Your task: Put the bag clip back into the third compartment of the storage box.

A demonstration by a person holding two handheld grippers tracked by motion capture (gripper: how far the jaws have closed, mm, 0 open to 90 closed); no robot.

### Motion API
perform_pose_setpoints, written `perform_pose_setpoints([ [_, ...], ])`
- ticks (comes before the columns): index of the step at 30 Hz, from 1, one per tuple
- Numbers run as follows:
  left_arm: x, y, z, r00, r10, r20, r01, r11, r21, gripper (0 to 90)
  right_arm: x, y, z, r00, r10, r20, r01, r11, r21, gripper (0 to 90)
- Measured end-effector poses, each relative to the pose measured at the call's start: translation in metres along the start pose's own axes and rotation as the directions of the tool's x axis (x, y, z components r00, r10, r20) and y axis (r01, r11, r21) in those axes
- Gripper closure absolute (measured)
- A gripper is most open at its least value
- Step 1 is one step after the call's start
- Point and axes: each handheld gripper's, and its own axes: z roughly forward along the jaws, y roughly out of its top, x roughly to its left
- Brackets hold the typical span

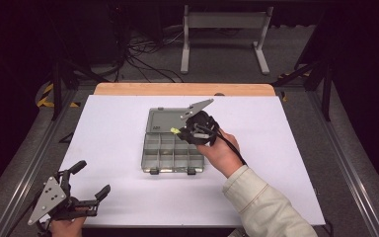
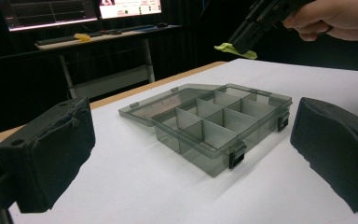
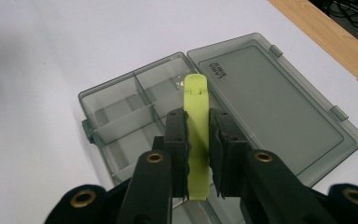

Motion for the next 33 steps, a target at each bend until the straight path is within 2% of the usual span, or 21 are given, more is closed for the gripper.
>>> perform_pose_setpoints([
  [12,0.0,0.0,0.0,1.0,-0.002,0.001,0.002,1.0,-0.002,0.5,-0.017,0.004,0.023,0.9992,0.039,0.004,-0.039,0.999,0.018,78.5],
  [21,0.001,0.0,-0.001,1.0,0.002,0.0,-0.002,1.0,-0.002,0.5,-0.022,0.004,0.04,0.9984,0.056,0.002,-0.056,0.998,0.029,78.4],
  [25,0.001,0.0,0.0,1.0,-0.001,0.001,0.001,1.0,-0.002,0.5,-0.027,0.003,0.047,0.9957,0.089,-0.023,-0.089,0.996,0.028,78.5],
  [28,0.001,0.0,-0.001,1.0,-0.003,-0.001,0.003,1.0,-0.007,0.5,-0.027,0.001,0.05,0.9949,0.096,-0.032,-0.095,0.995,0.028,78.5],
  [33,0.001,0.0,-0.001,1.0,-0.003,0.001,0.003,1.0,-0.009,0.5,-0.026,-0.002,0.054,0.9944,0.103,-0.025,-0.102,0.994,0.033,78.4],
])
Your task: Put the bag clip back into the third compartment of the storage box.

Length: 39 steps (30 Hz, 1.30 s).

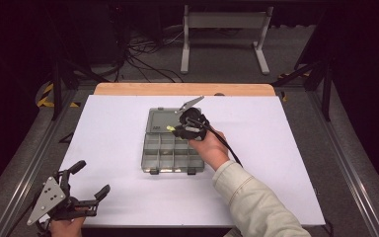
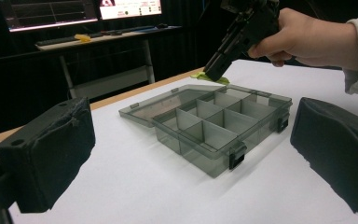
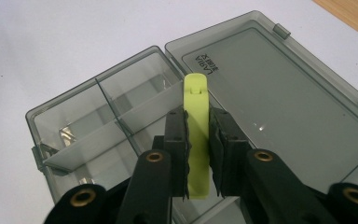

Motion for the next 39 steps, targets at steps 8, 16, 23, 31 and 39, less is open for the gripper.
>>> perform_pose_setpoints([
  [8,0.0,0.0,0.0,1.0,-0.002,-0.001,0.002,1.0,-0.002,0.5,-0.001,-0.008,0.01,0.9999,0.01,0.001,-0.01,1.0,0.008,78.4],
  [16,0.0,0.0,0.0,1.0,-0.002,-0.001,0.002,1.0,-0.001,0.5,-0.001,-0.012,0.016,0.9999,0.016,-0.002,-0.016,1.0,0.025,78.4],
  [23,0.0,0.0,0.0,1.0,-0.001,-0.001,0.001,1.0,-0.002,0.5,-0.003,-0.018,0.02,0.9996,0.028,-0.006,-0.028,0.999,0.038,78.4],
  [31,0.0,0.0,0.0,1.0,0.003,0.001,-0.003,1.0,0.001,0.5,-0.003,-0.024,0.023,0.9989,0.043,-0.018,-0.042,0.998,0.046,78.4],
  [39,0.0,0.0,0.0,1.0,-0.002,-0.001,0.002,1.0,-0.001,0.5,-0.003,-0.028,0.024,0.9985,0.048,-0.026,-0.047,0.997,0.054,78.3],
])
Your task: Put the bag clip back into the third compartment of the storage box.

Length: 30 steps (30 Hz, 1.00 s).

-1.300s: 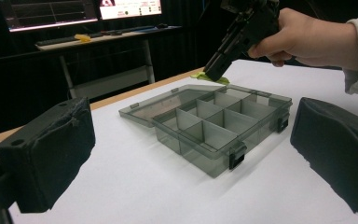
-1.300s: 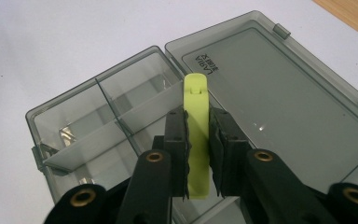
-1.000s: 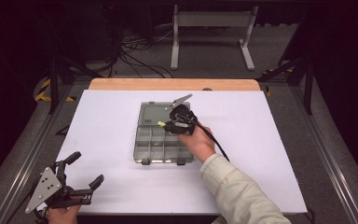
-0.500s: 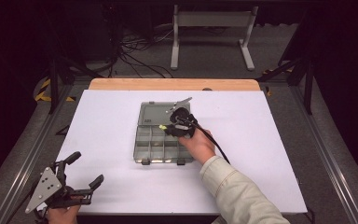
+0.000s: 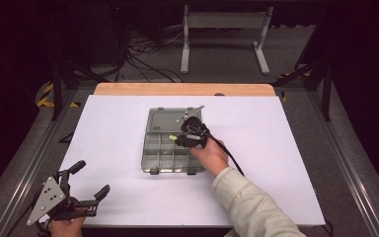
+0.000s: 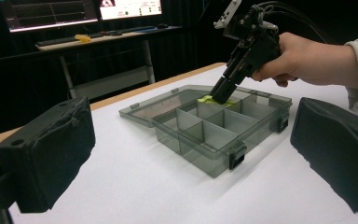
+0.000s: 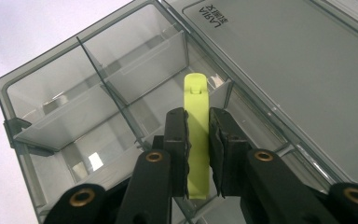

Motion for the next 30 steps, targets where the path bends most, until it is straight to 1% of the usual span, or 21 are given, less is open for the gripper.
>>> perform_pose_setpoints([
  [5,-0.0001,0.0,0.0001,1.0,0.0,0.0,0.0,1.0,0.0,0.5,0.0,-0.0011,-0.0018,1.0,0.009,0.003,-0.009,1.0,0.004,78.2],
  [8,-0.0001,0.0,0.0001,1.0,0.0,0.0,0.0,1.0,0.0,0.5,-0.0016,-0.0023,-0.0032,0.9999,0.017,-0.004,-0.017,1.0,0.001,78.0],
  [13,-0.0001,0.0001,0.0,1.0,0.005,0.001,-0.005,1.0,0.003,0.5,-0.0029,-0.0033,-0.0009,0.9998,0.02,0.008,-0.02,1.0,0.011,77.9],
  [23,0.0003,-0.0001,0.0002,1.0,0.005,0.001,-0.005,1.0,0.007,0.5,-0.0081,-0.0049,0.0002,0.9982,0.057,0.015,-0.058,0.998,0.019,78.2],
  [24,0.0003,-0.0001,0.0002,1.0,0.004,0.001,-0.004,1.0,0.007,0.4,-0.0085,-0.0049,0.0002,0.9983,0.056,0.016,-0.056,0.998,0.018,77.9],
  [26,0.0001,-0.0001,0.0004,1.0,0.002,0.002,-0.002,1.0,0.008,0.5,-0.0084,-0.0046,0.0001,0.9984,0.055,0.013,-0.055,0.998,0.014,73.5],
  [28,0.0002,-0.0001,0.0002,1.0,0.004,0.001,-0.004,1.0,0.007,0.5,-0.0076,-0.0041,-0.0005,0.9984,0.054,0.019,-0.054,0.998,0.012,73.0],
  [30,0.0003,-0.0001,0.0001,1.0,0.003,0.001,-0.003,1.0,0.007,0.5,-0.0071,-0.0037,-0.0016,0.9988,0.047,0.016,-0.047,0.999,0.01,70.6],
])
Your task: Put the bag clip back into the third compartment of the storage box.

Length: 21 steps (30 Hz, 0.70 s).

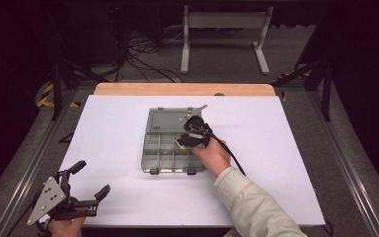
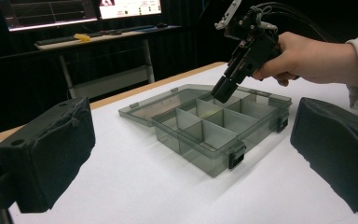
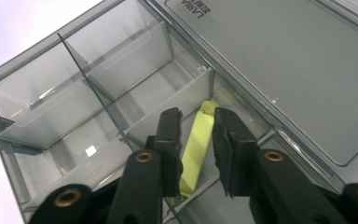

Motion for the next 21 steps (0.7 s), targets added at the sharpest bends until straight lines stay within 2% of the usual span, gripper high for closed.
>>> perform_pose_setpoints([
  [3,0.0,0.0,0.0,1.0,-0.001,0.0,0.001,1.0,0.0,0.5,0.002,0.001,-0.003,1.0,-0.004,0.001,0.004,1.0,-0.01,69.0],
  [11,0.0,0.0,0.0,1.0,-0.003,0.001,0.003,1.0,0.002,0.5,0.011,0.005,-0.025,0.9996,-0.03,0.004,0.03,0.996,-0.079,55.2],
  [16,0.0,0.0,0.0,1.0,-0.002,0.0,0.002,1.0,-0.002,0.5,0.02,0.006,-0.046,0.9981,-0.061,0.007,0.061,0.988,-0.138,42.0],
  [21,0.0,0.0,-0.001,1.0,-0.004,-0.002,0.004,1.0,-0.004,0.5,0.028,0.004,-0.064,0.9963,-0.086,0.01,0.086,0.982,-0.17,34.9],
])
